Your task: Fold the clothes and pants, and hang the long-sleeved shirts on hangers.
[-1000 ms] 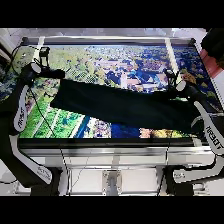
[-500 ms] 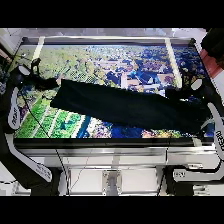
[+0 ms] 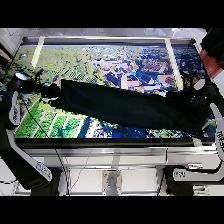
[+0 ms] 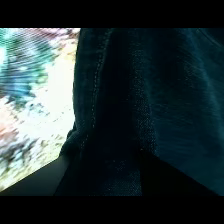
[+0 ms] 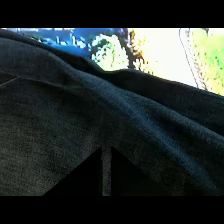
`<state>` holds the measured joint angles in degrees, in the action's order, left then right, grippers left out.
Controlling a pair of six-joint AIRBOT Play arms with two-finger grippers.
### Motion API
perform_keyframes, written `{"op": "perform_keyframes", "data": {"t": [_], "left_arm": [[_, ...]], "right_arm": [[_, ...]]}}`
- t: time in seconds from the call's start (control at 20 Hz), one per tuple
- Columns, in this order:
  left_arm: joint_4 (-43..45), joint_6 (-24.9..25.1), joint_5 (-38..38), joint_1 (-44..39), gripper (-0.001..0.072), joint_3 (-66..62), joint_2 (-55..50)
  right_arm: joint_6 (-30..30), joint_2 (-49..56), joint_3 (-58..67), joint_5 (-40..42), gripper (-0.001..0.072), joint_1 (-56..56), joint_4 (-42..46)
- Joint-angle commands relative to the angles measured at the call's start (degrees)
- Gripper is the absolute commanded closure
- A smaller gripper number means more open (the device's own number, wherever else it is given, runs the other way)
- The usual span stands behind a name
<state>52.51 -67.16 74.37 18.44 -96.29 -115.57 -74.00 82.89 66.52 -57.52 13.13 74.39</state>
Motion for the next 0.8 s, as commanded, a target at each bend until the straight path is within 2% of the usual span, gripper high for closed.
{"op": "perform_keyframes", "data": {"t": [0.0, 0.25, 0.3, 0.35, 0.4, 0.55, 0.65, 0.75], "left_arm": [[-5.1, 0.8, 3.1, -0.7, 0.0269, 0.1, -3.0], [-4.6, 3.2, 3.0, -3.9, 0.0275, 0.0, -4.2], [-4.6, 3.3, 2.7, -4.2, 0.0351, 0.0, -4.2], [-4.6, 3.3, 2.4, -4.2, 0.0540, 0.0, -4.2], [-4.6, 3.3, 2.3, -4.2, 0.0650, 0.0, -4.2], [-4.6, 3.3, 3.0, -2.6, 0.0653, 0.0, -2.8], [-4.5, 3.3, 2.8, -0.4, 0.0698, 0.0, -0.5], [-4.3, 2.8, 2.4, 1.9, 0.0699, 0.0, 2.0]], "right_arm": [[0.0, 0.0, 0.0, -0.5, 0.0662, 0.0, -0.7], [0.0, 0.0, 0.0, -0.9, 0.0662, 0.0, -0.7], [0.0, 0.0, 0.0, -1.0, 0.0662, 0.0, -0.7], [0.0, 0.0, 0.0, -1.1, 0.0662, 0.0, -0.7], [0.0, 0.0, 0.0, -1.2, 0.0662, 0.0, -0.7], [0.0, 0.0, 0.0, -1.6, 0.0662, 0.0, -0.7], [0.0, 0.0, 0.0, -1.6, 0.0662, 0.0, -0.7], [0.0, 0.0, 0.0, -1.5, 0.0661, 0.0, -0.7]]}}
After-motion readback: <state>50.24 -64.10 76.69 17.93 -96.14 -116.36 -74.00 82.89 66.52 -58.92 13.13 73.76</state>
